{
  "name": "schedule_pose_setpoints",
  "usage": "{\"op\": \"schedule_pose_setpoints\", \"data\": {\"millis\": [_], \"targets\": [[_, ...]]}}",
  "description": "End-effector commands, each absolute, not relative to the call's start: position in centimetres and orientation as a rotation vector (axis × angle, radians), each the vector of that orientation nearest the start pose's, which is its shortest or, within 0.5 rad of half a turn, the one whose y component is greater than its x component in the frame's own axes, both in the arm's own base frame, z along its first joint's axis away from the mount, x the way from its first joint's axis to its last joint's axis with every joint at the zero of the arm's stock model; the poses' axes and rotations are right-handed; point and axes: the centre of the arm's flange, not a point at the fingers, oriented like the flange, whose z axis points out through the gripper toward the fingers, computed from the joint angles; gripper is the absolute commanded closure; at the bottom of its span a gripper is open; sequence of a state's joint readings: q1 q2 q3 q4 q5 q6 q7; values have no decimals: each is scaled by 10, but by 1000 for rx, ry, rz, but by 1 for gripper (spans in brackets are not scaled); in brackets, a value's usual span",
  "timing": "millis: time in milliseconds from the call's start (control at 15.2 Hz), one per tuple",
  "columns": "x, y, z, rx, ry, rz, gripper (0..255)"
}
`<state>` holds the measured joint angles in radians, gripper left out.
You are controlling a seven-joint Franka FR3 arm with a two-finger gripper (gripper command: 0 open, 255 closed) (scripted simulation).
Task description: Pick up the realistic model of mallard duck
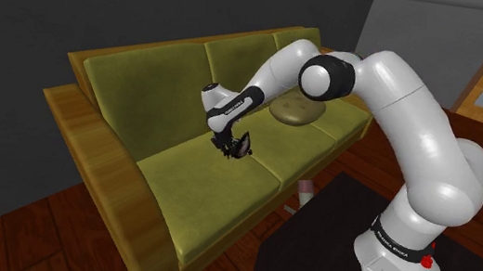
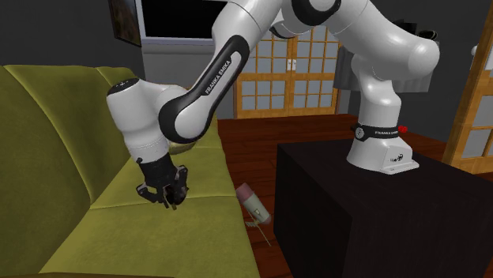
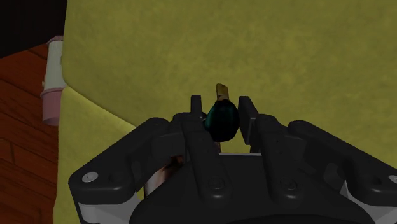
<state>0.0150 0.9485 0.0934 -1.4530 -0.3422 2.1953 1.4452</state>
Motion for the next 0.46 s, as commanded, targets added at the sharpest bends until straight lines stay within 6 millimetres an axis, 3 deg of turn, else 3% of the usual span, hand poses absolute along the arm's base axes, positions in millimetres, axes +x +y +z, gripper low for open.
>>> {"op": "schedule_pose_setpoints", "data": {"millis": [0, 264, 396], "targets": [[688, 54, 113, -2867, 1837, 27, 255], [688, 54, 134, -2867, 1837, 27, 255], [688, 54, 135, -2867, 1837, 27, 255]]}}
